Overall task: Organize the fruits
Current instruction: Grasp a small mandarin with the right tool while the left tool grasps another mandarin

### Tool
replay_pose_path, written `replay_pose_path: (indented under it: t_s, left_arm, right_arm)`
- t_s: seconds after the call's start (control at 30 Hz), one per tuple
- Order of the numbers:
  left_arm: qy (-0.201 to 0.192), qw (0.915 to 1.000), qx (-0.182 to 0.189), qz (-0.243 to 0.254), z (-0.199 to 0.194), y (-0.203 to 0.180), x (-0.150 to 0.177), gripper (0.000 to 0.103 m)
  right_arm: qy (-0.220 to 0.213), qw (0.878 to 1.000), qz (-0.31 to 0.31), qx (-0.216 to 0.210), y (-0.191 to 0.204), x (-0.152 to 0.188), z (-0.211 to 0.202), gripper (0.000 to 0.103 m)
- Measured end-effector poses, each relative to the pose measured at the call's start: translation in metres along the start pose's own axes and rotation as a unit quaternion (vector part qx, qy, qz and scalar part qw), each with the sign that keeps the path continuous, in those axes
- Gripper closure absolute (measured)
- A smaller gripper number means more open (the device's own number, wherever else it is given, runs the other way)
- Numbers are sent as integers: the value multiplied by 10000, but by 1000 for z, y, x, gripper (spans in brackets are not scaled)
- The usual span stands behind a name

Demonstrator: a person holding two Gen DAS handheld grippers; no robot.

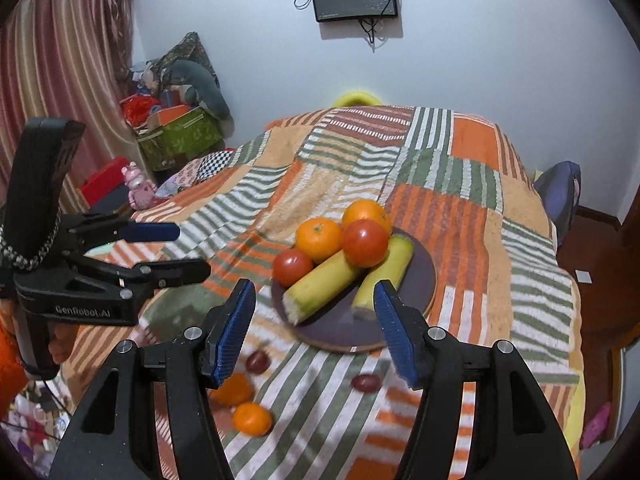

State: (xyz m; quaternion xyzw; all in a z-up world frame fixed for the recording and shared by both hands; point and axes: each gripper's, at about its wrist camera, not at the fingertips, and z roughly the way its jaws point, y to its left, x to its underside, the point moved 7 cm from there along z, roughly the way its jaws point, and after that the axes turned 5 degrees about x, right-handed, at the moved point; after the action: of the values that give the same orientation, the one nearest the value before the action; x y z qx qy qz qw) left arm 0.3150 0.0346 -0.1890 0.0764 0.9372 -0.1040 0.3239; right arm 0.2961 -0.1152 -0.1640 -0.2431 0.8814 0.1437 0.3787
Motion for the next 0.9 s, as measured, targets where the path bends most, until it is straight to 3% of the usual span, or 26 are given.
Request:
replay_pose_path:
  t_s: [0.2, 0.37, 0.63, 0.9]
  left_arm:
    - [29, 9999, 64, -83, -19, -6, 19, 32]
    - [28, 9998, -74, 177, -31, -14, 35, 32]
    - [292, 9992, 83, 249, -25, -15, 57, 33]
    - [510, 9981, 294, 158, -10, -12, 73, 33]
  right_arm:
    - [249, 9996, -75, -77, 14, 30, -5, 45]
    - [508, 9985, -145, -140, 23, 55, -2, 45]
    - [912, 9950, -166, -374, 39, 87, 15, 45]
    - [1322, 9892, -231, -583, 53, 109, 41, 59]
